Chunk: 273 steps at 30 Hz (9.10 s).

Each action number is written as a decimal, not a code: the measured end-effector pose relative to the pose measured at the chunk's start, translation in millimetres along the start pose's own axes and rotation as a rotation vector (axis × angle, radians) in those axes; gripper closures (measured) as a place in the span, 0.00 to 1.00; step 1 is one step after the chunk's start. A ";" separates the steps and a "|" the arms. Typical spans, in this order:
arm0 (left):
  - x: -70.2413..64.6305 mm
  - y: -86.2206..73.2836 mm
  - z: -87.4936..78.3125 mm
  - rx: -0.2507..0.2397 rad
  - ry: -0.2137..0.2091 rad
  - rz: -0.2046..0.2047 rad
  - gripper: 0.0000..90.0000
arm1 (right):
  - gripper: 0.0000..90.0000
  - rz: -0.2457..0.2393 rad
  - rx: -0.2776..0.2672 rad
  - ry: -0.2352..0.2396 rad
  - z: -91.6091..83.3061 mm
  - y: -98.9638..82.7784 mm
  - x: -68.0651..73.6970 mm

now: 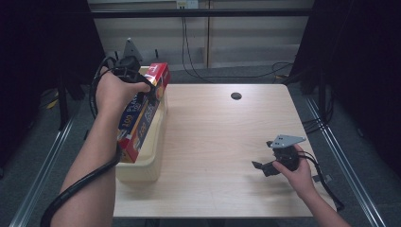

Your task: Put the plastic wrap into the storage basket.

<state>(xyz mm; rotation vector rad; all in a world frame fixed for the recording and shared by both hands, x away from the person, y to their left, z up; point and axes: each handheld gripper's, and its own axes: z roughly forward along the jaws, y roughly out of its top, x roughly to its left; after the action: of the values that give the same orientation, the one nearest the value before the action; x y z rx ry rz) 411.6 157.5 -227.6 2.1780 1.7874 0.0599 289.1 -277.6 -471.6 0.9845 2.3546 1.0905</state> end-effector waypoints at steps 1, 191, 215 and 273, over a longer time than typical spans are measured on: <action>0.7 -0.1 0.1 0.001 0.002 0.001 0.45 | 0.03 0.000 0.000 0.000 0.0 0.0 0.1; -34.2 -8.0 64.2 -0.051 -0.207 -0.009 0.25 | 0.03 -0.016 -0.009 0.022 5.9 8.5 3.7; -79.9 -6.2 91.8 -0.028 -0.270 0.095 0.24 | 0.03 -0.019 -0.005 0.025 6.4 8.4 4.4; -105.0 -42.1 170.3 -0.015 -0.341 0.169 0.23 | 0.03 -0.020 -0.001 0.022 5.9 7.6 4.2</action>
<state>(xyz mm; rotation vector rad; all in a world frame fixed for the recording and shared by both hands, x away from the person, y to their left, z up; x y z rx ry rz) 388.8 26.1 -382.6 2.1686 1.4112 -0.2442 292.9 -268.0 -469.6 0.9513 2.3762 1.1000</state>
